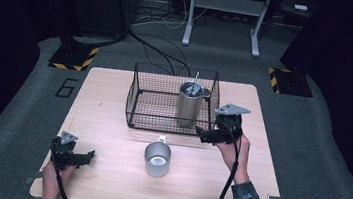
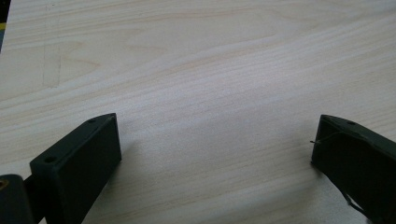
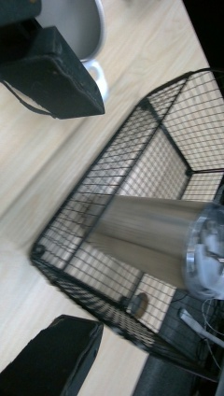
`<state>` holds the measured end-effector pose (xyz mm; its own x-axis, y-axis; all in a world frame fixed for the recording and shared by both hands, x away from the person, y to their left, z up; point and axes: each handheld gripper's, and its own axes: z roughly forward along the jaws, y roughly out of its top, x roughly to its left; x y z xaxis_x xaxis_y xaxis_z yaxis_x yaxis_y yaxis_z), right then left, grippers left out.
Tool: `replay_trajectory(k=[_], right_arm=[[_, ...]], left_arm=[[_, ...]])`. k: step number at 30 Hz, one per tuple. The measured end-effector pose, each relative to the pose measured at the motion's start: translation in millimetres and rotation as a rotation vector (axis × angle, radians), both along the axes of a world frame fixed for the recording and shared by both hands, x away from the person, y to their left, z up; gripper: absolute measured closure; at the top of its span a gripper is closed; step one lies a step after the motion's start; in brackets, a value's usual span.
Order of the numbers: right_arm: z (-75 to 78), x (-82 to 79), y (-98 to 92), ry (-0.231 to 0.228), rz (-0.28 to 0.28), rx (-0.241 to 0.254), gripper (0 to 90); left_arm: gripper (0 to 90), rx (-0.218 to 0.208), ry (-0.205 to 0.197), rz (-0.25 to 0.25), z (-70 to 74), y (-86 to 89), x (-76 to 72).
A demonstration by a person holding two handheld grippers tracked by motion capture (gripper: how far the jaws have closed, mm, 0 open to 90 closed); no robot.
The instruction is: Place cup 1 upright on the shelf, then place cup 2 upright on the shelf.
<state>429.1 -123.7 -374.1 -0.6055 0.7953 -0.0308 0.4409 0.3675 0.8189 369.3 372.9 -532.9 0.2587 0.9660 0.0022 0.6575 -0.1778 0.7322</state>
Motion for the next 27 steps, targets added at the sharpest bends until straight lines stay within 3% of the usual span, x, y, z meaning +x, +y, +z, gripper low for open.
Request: replay_trajectory(k=[8, 14, 21, 24, 27], right_arm=[[-26.7, -21.8, -20.9, 0.013, -0.030, 0.019, 0.0], [-56.3, -35.4, -34.7, 0.036, -0.048, 0.006, 0.0], [-101.5, -45.2, -49.2, 0.085, -0.103, -0.012, 0.0], [-118.8, -47.3, -55.3, 0.108, -0.124, 0.008, 0.0], [-134.1, -45.3, -59.3, 0.129, -0.141, -0.024, 0.0]], left_arm=[[1.2, 0.001, 0.000, 0.000, 0.1, 0.1, 0.4], [1.2, 0.000, 0.000, 0.000, 0.1, 0.1, 0.6], [1.4, 0.000, 0.000, 0.006, 0.2, -0.4, 0.1], [1.4, -0.004, 0.008, 0.018, 0.7, -1.8, -0.6], [1.7, 0.001, 0.015, 0.024, 1.3, -2.6, -2.4]])
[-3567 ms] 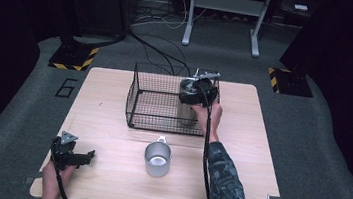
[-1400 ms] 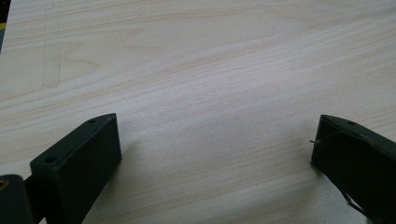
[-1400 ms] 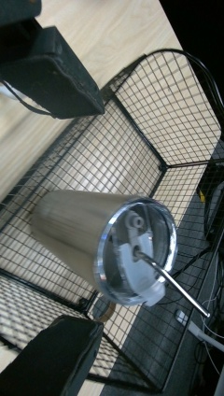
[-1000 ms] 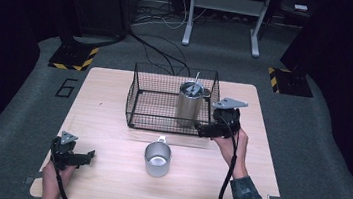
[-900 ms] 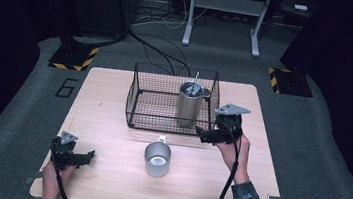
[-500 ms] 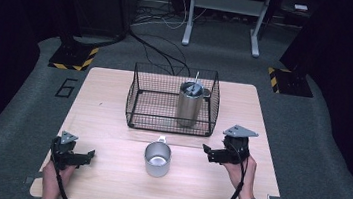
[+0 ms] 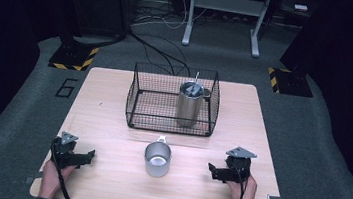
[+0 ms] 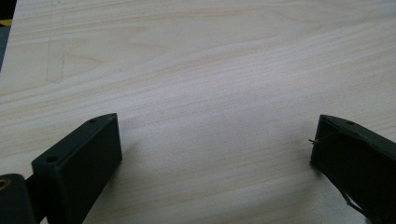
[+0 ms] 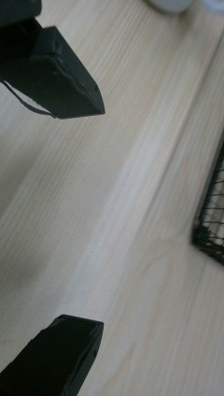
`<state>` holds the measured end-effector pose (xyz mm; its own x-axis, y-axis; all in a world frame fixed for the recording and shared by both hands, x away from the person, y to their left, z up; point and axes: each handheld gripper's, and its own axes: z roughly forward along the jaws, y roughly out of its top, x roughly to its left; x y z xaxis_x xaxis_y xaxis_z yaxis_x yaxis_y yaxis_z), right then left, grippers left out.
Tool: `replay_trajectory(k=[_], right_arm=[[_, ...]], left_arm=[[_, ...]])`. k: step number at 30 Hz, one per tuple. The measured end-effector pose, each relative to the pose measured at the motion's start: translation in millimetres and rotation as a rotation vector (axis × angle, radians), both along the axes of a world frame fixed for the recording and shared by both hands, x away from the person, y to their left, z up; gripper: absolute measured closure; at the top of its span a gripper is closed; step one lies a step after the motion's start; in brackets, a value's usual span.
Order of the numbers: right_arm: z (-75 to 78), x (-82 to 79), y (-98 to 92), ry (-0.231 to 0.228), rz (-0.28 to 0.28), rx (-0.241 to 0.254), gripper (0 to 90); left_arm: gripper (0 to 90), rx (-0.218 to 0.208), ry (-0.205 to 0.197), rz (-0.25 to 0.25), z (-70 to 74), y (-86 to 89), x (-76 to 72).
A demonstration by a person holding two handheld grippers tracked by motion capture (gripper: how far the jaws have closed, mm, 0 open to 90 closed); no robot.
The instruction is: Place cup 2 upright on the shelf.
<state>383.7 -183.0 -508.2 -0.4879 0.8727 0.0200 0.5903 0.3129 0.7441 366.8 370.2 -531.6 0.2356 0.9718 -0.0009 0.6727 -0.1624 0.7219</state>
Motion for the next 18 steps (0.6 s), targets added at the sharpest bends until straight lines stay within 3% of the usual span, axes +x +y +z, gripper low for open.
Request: replay_trajectory(k=[6, 9, 14, 18], right_arm=[[-19.8, 3.4, -5.1, 0.037, -0.018, -0.048, 0.0], [-20.5, 3.6, -5.4, 0.006, -0.025, -0.063, 0.0], [-21.5, 5.6, -8.6, 0.029, -0.007, -0.040, 0.0], [-21.9, 6.9, -10.2, 0.025, 0.009, -0.033, 0.0]], left_arm=[[0.7, -0.003, -0.015, -0.006, -0.9, -5.2, -7.5], [1.7, -0.026, -0.024, -0.008, -0.1, -8.7, -10.2], [0.3, -0.043, -0.043, -0.031, 5.9, -20.6, -12.3], [0.2, -0.044, -0.048, -0.085, 16.1, -34.4, -15.4]])
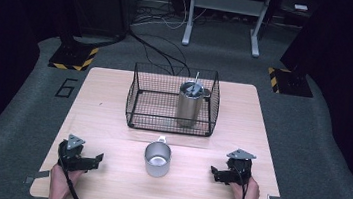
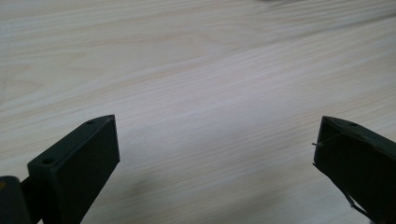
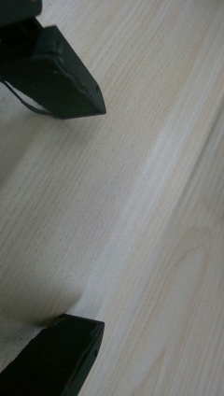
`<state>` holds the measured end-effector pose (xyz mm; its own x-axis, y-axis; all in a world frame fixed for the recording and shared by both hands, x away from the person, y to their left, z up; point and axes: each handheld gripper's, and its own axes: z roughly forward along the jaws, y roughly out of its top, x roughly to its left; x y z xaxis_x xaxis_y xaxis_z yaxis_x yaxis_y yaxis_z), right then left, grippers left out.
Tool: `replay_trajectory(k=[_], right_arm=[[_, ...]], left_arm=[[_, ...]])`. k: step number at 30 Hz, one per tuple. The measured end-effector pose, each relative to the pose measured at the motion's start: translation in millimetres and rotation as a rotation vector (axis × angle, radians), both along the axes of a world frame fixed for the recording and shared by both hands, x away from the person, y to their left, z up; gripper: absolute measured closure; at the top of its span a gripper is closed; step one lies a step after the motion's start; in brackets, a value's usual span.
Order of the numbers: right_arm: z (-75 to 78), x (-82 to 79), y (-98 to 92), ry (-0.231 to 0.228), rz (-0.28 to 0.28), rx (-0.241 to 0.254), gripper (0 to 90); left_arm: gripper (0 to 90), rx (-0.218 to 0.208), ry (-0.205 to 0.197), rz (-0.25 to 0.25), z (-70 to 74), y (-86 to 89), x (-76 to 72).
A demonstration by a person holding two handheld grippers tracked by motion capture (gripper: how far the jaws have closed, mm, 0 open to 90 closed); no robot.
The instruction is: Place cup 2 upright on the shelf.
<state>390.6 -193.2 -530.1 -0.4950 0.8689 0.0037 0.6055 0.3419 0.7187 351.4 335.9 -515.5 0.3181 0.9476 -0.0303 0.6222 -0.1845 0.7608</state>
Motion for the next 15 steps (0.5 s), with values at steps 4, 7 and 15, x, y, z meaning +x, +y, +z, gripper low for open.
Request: replay_trajectory(k=[4, 7, 15], right_arm=[[0.0, 0.0, -0.2, -0.001, 0.003, -0.001, 0.0], [0.4, -2.4, -0.8, 0.003, -0.004, -0.011, 0.0], [-0.1, -7.1, 0.2, -0.002, -0.043, -0.005, 0.0]], left_arm=[[0.1, -0.008, -0.024, -0.043, 8.1, -13.7, -3.5], [0.1, -0.019, -0.038, -0.079, 14.2, -22.9, -6.0], [0.1, -0.046, -0.068, -0.217, 35.0, -49.8, -14.2]])
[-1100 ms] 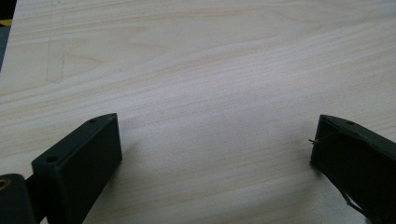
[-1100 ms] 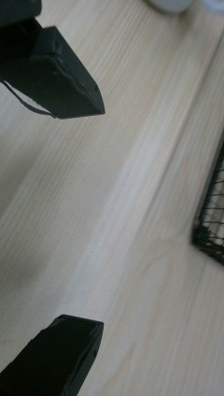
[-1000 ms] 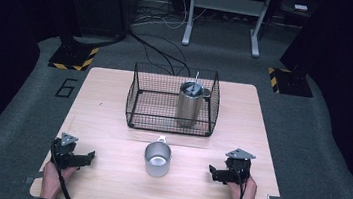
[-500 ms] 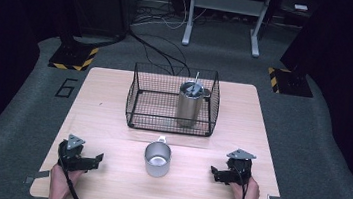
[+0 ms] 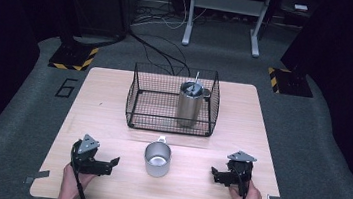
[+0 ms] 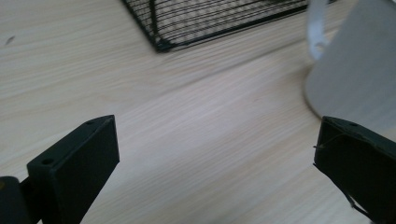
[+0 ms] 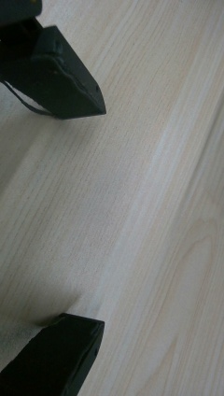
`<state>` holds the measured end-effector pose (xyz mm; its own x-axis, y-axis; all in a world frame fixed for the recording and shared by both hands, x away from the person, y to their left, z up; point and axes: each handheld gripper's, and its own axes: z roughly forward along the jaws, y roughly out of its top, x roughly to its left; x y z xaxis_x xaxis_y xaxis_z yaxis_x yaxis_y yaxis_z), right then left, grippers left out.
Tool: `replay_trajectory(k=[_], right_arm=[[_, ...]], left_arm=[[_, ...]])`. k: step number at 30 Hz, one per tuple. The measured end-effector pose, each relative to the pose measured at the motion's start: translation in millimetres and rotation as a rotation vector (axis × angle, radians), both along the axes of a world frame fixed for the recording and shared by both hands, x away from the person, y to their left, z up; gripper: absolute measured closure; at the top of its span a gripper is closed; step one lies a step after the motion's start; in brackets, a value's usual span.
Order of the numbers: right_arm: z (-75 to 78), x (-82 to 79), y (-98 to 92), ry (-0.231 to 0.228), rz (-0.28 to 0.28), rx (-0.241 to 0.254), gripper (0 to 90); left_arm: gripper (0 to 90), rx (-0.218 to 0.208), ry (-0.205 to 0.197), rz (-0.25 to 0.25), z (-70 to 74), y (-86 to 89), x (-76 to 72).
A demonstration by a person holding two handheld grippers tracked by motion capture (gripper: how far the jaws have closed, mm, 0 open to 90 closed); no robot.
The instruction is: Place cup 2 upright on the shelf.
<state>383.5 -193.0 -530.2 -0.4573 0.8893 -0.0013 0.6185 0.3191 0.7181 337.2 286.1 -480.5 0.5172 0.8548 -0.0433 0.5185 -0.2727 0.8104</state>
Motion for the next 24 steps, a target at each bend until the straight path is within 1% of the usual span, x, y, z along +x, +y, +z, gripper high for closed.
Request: replay_trajectory(k=[2, 4, 5, 7, 10, 13, 14, 15, 16, 17, 18, 24], right_arm=[[0.0, -0.2, 0.1, 0.000, -0.002, 0.000, 0.0], [0.0, -0.2, 0.0, 0.000, -0.002, 0.000, 0.0], [0.0, -0.3, 0.3, 0.000, -0.004, 0.000, 0.0], [-0.3, -0.3, 0.2, -0.005, -0.002, -0.002, 0.0], [-0.3, -0.4, 0.9, -0.005, -0.007, -0.004, 0.0], [-0.1, -0.9, 1.3, -0.001, -0.012, -0.001, 0.0], [-0.2, -0.8, 1.2, -0.002, -0.012, -0.004, 0.0], [-0.2, -0.8, 1.1, -0.003, -0.012, -0.003, 0.0], [-0.2, -0.9, 1.3, -0.002, -0.012, -0.001, 0.0], [-0.2, -0.8, 1.1, -0.003, -0.011, -0.004, 0.0], [-0.1, -0.9, 1.3, -0.001, -0.012, -0.001, 0.0], [0.0, -0.9, 1.4, 0.001, -0.013, -0.004, 0.0]], left_arm=[[0.1, -0.003, -0.007, -0.023, 3.4, -6.1, -1.6], [0.1, -0.016, -0.022, -0.032, 6.1, -13.4, -3.1], [0.1, -0.017, -0.017, -0.047, 7.8, -15.4, -3.5], [0.1, -0.028, -0.023, -0.078, 11.9, -22.4, -4.9], [0.2, -0.035, -0.042, -0.114, 16.6, -31.8, -5.7], [0.2, -0.056, -0.053, -0.150, 20.2, -40.8, -5.3], [0.2, -0.069, -0.061, -0.154, 20.5, -44.5, -4.9], [0.2, -0.074, -0.061, -0.163, 21.6, -47.6, -4.6], [0.2, -0.079, -0.074, -0.168, 21.8, -51.1, -4.3], [0.2, -0.085, -0.075, -0.180, 22.3, -54.7, -3.8], [0.2, -0.097, -0.066, -0.191, 22.8, -60.1, -4.1], [0.0, -0.078, -0.084, -0.254, 24.5, -84.2, -0.8]])
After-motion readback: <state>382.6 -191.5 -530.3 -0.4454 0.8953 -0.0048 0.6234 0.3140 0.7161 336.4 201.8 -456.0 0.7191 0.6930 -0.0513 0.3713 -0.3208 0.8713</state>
